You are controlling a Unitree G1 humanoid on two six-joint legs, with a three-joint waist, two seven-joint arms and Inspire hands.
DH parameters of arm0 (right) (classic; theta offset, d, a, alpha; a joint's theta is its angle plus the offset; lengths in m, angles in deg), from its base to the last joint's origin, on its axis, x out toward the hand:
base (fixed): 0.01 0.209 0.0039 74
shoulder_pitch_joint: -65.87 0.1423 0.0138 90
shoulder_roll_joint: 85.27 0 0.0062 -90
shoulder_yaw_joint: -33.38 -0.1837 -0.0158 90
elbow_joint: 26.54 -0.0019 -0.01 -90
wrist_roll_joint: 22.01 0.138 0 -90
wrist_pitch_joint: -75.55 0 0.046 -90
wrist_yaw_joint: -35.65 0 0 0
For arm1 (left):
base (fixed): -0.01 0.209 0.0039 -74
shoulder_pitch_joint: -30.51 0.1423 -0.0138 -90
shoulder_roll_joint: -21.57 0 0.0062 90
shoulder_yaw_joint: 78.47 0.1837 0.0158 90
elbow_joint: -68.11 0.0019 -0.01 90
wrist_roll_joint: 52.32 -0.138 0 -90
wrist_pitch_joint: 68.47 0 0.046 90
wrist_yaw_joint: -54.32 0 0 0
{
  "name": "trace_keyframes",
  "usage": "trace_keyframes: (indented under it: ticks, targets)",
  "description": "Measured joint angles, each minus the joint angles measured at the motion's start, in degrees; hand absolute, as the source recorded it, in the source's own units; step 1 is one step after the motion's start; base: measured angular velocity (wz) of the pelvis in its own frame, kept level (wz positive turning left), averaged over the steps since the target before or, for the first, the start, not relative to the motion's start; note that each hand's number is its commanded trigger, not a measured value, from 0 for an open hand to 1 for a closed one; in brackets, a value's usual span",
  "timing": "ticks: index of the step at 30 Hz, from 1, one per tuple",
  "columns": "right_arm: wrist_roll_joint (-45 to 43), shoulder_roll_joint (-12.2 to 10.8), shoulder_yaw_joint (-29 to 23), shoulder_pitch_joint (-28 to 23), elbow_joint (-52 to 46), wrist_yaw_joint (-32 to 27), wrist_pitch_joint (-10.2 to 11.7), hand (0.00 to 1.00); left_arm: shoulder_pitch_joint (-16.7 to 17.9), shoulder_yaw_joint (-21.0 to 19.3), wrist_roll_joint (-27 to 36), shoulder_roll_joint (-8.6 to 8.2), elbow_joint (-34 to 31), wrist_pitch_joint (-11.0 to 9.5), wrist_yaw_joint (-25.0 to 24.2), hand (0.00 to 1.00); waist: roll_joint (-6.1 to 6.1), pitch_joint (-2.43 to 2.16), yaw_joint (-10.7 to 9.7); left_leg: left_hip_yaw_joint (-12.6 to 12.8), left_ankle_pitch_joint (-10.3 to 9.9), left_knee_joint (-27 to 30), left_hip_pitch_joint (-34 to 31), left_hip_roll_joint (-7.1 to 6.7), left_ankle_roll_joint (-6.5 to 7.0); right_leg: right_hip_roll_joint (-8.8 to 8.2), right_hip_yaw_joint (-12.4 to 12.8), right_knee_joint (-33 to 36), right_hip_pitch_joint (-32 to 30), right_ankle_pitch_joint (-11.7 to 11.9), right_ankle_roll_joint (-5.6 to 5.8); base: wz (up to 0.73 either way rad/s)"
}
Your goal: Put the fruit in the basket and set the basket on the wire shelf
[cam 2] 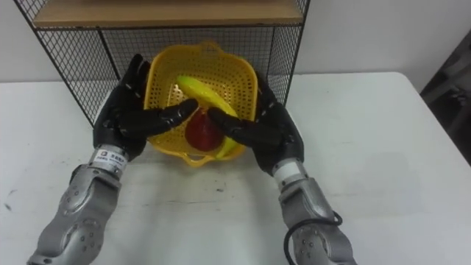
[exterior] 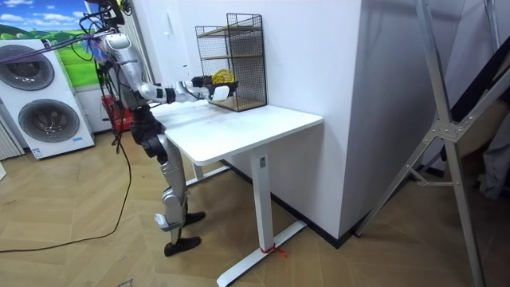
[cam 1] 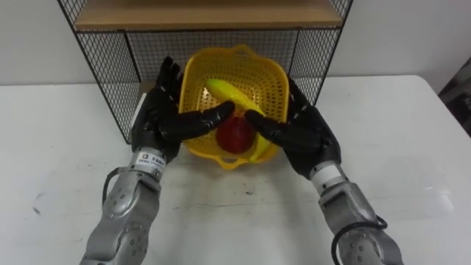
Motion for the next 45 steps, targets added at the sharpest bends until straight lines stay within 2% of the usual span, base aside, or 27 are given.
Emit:
trace_keyframes:
  ticks: [4,8,12,15,20,23,27,31,33,36,45]
  targets:
    - [3.3,-0.2,0.0,3.3,3.2,-2.0,-1.9,0.0,-2.2,-0.6,0.8,-0.57,3.3,2.5,2.2,0.0,-0.03,-0.02,0.1,0.0,-0.1,0.0,-0.1,0.09,-0.21,0.08,-0.1,-0.7,0.1,0.3,0.0,0.0]
    - [6.2,-0.1,-0.1,10.5,7.5,-5.9,-4.2,0.0,-8.9,-0.9,1.4,-0.62,10.3,5.5,4.4,0.0,0.02,-0.05,0.1,0.0,0.2,0.1,-0.1,0.1,0.07,0.07,-0.2,-0.7,0.2,0.6,-0.36,0.0]
    - [10.2,-0.1,-0.6,17.4,13.1,-7.6,-4.8,0.0,-15.3,-1.3,1.9,-0.65,16.1,8.6,6.2,0.0,0.09,-0.1,0.0,-0.5,0.3,0.1,-0.1,0.13,0.07,0.43,-0.7,-1.9,1.3,1.3,-0.37,0.05]
    - [10.2,-0.6,-1.4,19.5,15.5,-8.5,-5.4,0.0,-17.4,-1.6,2.1,-0.89,18.6,10.6,7.0,0.0,0.24,-0.18,0.0,-0.8,0.3,0.0,0.0,0.12,0.01,0.41,-1.0,-2.5,1.4,1.5,-0.36,0.06]
    - [14.2,-1.9,-1.7,22.8,19.6,-11.5,-6.5,0.0,-18.6,-1.6,2.1,-1.34,20.0,13.7,11.2,0.0,0.58,-0.29,0.0,-0.8,0.3,0.0,-0.2,0.13,-0.02,0.38,-1.0,-2.5,1.2,1.5,-0.4,0.0]
    - [15.6,-1.9,-1.8,25.9,22.9,-12.7,-7.0,0.0,-19.4,-2.8,3.0,-2.14,20.0,14.4,12.8,0.0,0.85,-0.3,0.0,-0.9,0.3,0.1,-0.2,0.13,-0.02,0.38,-1.1,-2.5,1.3,1.6,-0.45,0.0]
    - [20.4,-2.0,-2.5,29.1,25.4,-13.2,-7.0,0.0,-23.3,-3.9,4.4,-2.4,23.9,15.8,14.4,0.0,1.55,-0.33,0.0,-1.1,0.4,0.0,-0.1,0.09,-0.02,0.4,-1.4,-2.6,2.1,1.8,-0.44,0.03]
    - [22.3,-2.2,-3.8,29.4,26.2,-13.8,-7.5,0.0,-23.6,-4.3,5.2,-2.56,24.4,16.9,14.7,0.0,1.79,-0.35,0.0,-1.1,0.4,0.0,0.2,0.06,-0.02,0.38,-1.6,-2.6,2.4,1.8,-0.44,0.02]
    - [22.3,-2.5,-4.1,29.4,27.0,-14.3,-7.5,0.0,-23.6,-5.6,5.5,-3.2,24.5,18.1,15.2,0.0,1.79,-0.34,-0.2,-1.4,0.4,0.1,0.5,-0.09,-0.03,0.33,-2.1,-2.9,3.1,1.7,-0.42,0.1]
    - [22.3,-2.5,-4.2,29.4,28.7,-14.3,-8.0,0.0,-23.6,-5.7,5.5,-3.76,24.5,18.8,16.5,0.0,2.01,-0.35,-0.3,-2.3,0.4,0.3,1.0,-0.31,-0.11,0.32,-2.8,-3.4,4.0,1.7,-0.38,0.13]
    - [20.5,-2.4,-4.7,29.3,30.1,-14.1,-8.6,0.0,-23.6,-6.3,5.4,-3.94,24.3,19.6,18.7,0.0,2.5,-0.33,-1.1,-2.6,0.2,0.2,2.0,-0.53,-0.3,0.49,-3.0,-3.5,5.0,1.6,-0.34,0.01]
